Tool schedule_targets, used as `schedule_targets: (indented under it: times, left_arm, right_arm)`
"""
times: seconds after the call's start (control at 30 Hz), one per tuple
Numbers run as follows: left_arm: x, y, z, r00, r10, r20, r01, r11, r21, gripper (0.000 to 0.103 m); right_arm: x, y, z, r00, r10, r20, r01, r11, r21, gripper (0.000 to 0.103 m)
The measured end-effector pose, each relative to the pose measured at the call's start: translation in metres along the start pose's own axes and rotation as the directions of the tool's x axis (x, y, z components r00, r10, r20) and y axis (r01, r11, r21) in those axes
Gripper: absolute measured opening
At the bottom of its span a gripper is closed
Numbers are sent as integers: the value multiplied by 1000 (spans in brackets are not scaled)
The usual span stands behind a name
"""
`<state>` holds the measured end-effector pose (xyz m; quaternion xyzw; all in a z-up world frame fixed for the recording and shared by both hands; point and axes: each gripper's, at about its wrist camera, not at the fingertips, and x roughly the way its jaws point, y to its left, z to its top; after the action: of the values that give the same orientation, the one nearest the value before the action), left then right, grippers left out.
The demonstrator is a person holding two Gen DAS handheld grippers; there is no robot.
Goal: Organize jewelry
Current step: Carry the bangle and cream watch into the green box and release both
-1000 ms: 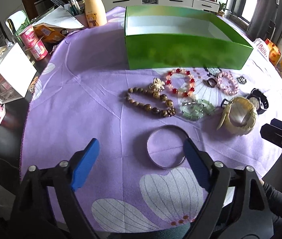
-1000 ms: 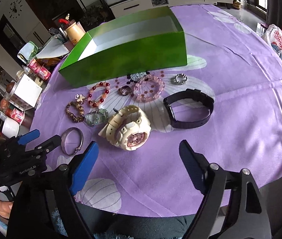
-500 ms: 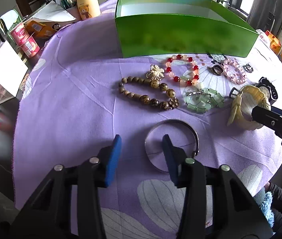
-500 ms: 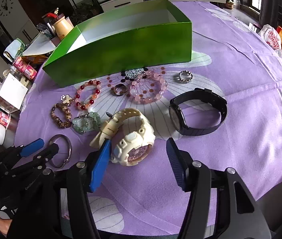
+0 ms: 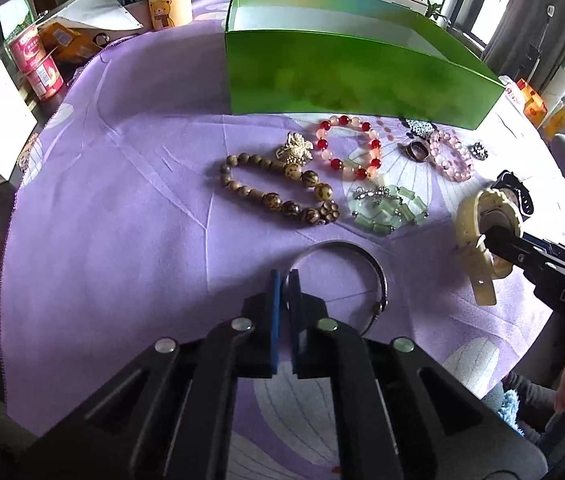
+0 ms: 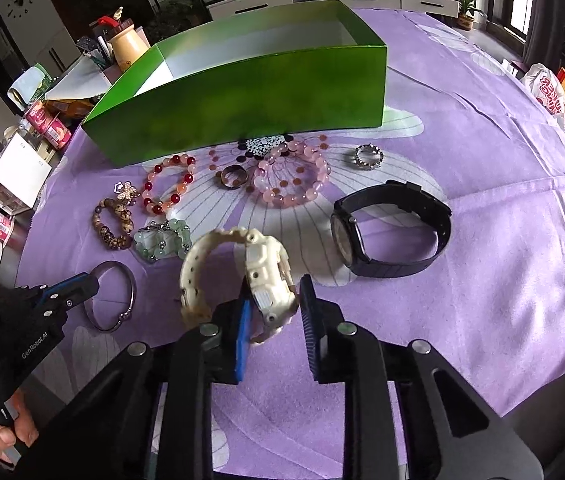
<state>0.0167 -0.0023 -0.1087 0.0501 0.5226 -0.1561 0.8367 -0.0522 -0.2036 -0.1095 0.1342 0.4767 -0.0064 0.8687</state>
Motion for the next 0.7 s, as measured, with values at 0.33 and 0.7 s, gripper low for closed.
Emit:
schedule_targets:
  times: [0.33,0.7]
  left_arm:
    - [-20,2,11,998,-27,60,29,999,-19,3]
    - [-49,-7,67,983,14,184,-15,1000,0,4]
  right_arm:
    - [-18,9,11,997,35,73,-33,999,-34,20]
    - [-43,5,58,979,42,200,-34,998,-44,20]
